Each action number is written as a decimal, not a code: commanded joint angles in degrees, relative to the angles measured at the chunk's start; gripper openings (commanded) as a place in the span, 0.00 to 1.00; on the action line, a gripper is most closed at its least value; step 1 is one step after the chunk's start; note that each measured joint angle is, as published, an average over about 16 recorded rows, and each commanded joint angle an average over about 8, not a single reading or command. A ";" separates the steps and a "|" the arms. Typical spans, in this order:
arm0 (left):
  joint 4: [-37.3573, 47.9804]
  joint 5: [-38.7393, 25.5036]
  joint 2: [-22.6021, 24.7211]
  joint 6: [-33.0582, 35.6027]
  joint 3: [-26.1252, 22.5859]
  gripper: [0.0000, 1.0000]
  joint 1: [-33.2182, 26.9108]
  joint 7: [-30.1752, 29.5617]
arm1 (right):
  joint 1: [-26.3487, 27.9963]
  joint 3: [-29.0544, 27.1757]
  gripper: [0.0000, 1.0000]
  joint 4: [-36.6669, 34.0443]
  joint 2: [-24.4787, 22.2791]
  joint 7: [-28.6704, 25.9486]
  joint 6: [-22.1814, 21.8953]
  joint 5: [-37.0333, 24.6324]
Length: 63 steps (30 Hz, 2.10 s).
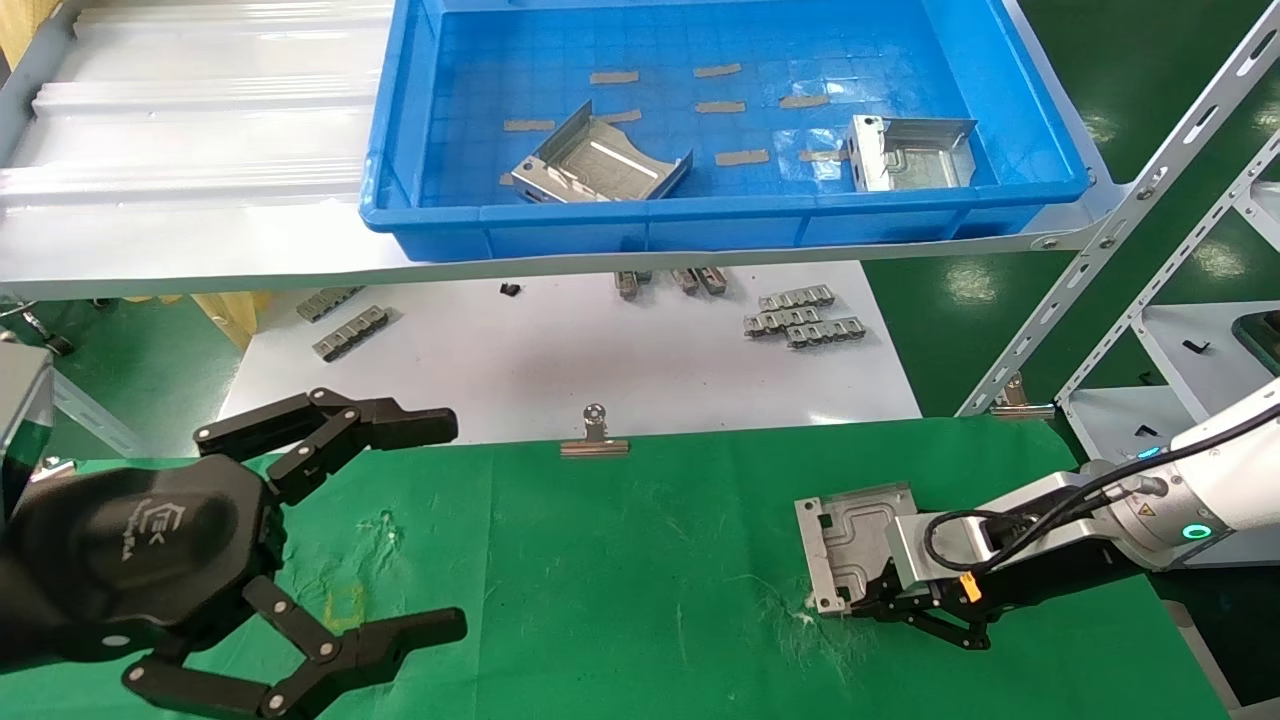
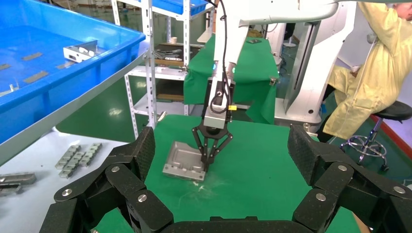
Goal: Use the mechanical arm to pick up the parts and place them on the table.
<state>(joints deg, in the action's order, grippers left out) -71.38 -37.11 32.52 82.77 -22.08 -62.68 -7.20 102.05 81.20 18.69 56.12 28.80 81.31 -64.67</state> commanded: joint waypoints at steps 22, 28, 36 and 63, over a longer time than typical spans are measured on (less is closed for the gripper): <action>0.00 0.00 0.00 0.00 0.00 1.00 0.00 0.00 | 2.79 -2.62 1.00 -8.44 2.04 3.64 8.13 4.29; 0.02 0.01 -0.01 -0.01 0.00 1.00 0.01 0.00 | 2.29 -4.27 1.00 -8.82 1.68 1.84 10.57 7.21; 0.02 0.00 -0.01 -0.01 0.00 1.00 0.01 0.00 | 2.22 -4.08 1.00 -8.69 1.65 2.08 10.16 6.86; 0.02 0.01 -0.01 -0.02 0.00 1.00 0.01 0.01 | -14.19 -27.53 1.00 15.84 -7.09 -13.87 7.82 12.86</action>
<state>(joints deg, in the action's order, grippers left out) -71.35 -37.11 32.51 82.75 -22.08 -62.67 -7.19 87.86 53.66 34.53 49.03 14.93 89.13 -51.81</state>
